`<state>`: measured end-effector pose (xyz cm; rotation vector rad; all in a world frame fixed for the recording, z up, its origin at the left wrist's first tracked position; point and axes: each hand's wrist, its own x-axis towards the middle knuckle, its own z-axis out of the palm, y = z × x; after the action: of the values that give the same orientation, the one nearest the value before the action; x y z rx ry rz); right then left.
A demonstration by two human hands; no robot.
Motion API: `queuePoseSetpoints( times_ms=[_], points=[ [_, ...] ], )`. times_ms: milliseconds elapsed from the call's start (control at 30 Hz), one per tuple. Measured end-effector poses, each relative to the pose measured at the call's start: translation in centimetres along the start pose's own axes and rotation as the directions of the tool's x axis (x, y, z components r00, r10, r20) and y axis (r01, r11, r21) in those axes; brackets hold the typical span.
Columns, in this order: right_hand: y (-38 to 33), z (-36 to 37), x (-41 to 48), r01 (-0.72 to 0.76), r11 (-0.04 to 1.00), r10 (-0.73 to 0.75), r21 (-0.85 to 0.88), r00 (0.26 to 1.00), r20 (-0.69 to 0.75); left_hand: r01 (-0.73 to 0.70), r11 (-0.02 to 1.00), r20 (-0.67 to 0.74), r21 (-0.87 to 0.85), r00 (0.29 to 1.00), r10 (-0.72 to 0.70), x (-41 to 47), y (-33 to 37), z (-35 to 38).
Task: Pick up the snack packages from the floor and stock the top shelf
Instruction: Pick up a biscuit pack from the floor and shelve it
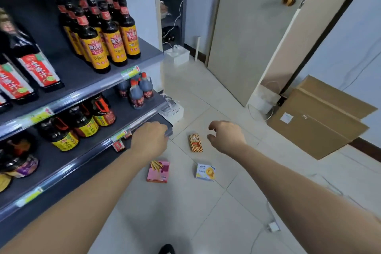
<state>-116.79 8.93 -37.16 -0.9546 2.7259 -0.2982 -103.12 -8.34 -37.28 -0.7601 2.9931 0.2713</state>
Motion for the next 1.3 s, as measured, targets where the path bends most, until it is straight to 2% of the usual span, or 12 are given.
queuePoseSetpoints(
  times_ms=[167, 400, 633, 867, 1300],
  points=[
    [3.1, 1.3, 6.9, -0.056, 0.998, 0.056, -0.001, 0.995, 0.083, -0.035, 0.999, 0.101, 0.016, 0.994, 0.034, 8.2, 1.3, 2.4],
    [8.6, 2.9, 17.3, -0.096, 0.995, 0.098, -0.021, 0.981, 0.167, -0.024, 0.998, 0.156, -0.052, 0.987, 0.032, 19.6, 3.1, 6.4],
    [13.0, 7.7, 26.3, -0.169, 0.983, 0.180, -0.064, 0.946, 0.268, -0.006, 0.997, 0.259, -0.071, 0.966, 0.024, 29.2, 3.0, 12.7],
    [16.6, 16.0, 34.0, -0.337, 0.939, 0.338, -0.070, 0.864, 0.373, -0.022, 0.996, 0.360, -0.082, 0.932, 0.050, 38.0, 0.9, 21.5],
    [22.8, 38.7, 42.9, -0.508, 0.861, 0.429, 0.000, 0.727, 0.535, -0.070, 0.997, 0.445, -0.041, 0.892, 0.082, 48.9, -2.5, 45.7]
  ],
)
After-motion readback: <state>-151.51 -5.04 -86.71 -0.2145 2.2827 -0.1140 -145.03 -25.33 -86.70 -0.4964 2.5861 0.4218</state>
